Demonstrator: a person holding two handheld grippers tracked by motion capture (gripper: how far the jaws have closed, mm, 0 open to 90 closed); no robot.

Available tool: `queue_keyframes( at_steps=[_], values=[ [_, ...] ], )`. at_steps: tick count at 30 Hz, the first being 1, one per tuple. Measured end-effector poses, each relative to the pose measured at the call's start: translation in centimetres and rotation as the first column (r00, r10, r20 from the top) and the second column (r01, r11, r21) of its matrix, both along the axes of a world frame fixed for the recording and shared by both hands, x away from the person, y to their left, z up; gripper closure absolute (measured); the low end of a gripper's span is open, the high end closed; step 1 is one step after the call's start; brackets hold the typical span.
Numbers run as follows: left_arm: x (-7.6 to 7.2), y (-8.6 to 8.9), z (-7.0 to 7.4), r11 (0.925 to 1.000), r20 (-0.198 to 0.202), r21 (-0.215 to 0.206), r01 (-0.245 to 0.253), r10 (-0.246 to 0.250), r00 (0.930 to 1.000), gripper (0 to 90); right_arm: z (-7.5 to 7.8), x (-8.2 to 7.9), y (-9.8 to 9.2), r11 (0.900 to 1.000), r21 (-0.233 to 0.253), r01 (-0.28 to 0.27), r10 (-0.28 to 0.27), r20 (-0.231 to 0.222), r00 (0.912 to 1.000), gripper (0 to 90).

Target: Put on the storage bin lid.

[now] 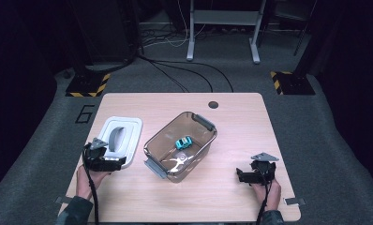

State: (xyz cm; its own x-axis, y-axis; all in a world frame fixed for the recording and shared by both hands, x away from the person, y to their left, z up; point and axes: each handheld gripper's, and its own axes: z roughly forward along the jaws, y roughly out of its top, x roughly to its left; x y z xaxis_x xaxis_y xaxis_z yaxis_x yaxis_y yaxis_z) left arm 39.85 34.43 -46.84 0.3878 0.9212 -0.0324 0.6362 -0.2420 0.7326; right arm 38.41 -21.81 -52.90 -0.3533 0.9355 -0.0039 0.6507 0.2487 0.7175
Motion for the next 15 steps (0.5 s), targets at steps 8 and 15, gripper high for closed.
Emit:
queue_keyframes(
  at_steps=[8, 15],
  values=[
    [2.7, 1.2, -0.6, 0.999, -0.029, 0.0, -0.044, 0.044, 0.9986, 2.0, 0.0, 0.0, 0.0, 1.0, 0.001, -0.002, 0.002, 0.002, 1.0, 0.1],
    [4.9, 1.8, -1.1, 0.9954, -0.04, -0.002, -0.096, 0.095, 0.9946, 0.2, 0.0, 0.0, 0.0, 1.0, 0.0, -0.002, 0.002, 0.001, 1.0, 0.1]
  ],
)
